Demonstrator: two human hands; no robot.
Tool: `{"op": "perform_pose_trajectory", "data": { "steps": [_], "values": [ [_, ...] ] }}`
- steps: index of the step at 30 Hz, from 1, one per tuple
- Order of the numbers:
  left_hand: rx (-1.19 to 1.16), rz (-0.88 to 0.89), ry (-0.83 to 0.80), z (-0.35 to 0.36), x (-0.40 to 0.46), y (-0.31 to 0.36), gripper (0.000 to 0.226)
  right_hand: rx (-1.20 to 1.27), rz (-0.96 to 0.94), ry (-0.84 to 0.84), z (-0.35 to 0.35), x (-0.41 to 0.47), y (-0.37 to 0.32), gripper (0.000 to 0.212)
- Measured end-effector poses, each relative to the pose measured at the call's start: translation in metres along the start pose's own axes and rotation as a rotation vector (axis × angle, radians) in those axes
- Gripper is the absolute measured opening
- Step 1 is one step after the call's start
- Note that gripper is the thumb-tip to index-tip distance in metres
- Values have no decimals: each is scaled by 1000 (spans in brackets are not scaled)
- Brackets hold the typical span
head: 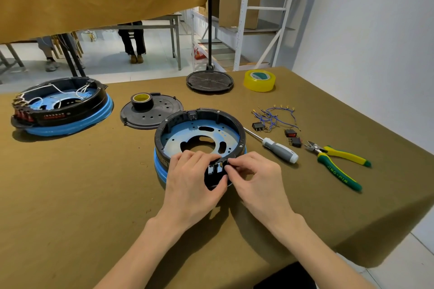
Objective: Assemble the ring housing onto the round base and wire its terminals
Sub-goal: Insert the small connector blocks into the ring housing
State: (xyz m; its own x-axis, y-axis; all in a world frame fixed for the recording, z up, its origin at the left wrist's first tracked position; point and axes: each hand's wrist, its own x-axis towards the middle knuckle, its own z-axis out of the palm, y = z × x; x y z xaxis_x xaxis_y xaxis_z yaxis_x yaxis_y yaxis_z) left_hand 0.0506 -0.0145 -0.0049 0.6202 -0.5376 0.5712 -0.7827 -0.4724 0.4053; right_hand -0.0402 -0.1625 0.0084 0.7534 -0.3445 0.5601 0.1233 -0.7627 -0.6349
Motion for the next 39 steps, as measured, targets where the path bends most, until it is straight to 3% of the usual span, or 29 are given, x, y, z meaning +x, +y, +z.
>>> {"op": "perform_pose_trajectory", "data": {
  "steps": [5,9,12,20,31,39],
  "values": [
    [-7,-52,16,1,3,3,42,-111,-66,-138,-18,11,13,25],
    [-62,-39,34,-6,5,-4,39,-117,-114,-316,-31,31,18,45],
    [-62,-34,17,-10,5,-8,37,-169,-169,-448,-31,44,19,38],
    [-21,-36,30,-7,4,-8,34,-115,-179,-551,-36,65,22,33],
    [-34,-8,31,-6,5,-11,33,-40,-141,-614,-40,76,22,25],
    [-34,12,42,-5,5,-11,38,-126,-229,-473,-31,58,24,26]
  ]
}}
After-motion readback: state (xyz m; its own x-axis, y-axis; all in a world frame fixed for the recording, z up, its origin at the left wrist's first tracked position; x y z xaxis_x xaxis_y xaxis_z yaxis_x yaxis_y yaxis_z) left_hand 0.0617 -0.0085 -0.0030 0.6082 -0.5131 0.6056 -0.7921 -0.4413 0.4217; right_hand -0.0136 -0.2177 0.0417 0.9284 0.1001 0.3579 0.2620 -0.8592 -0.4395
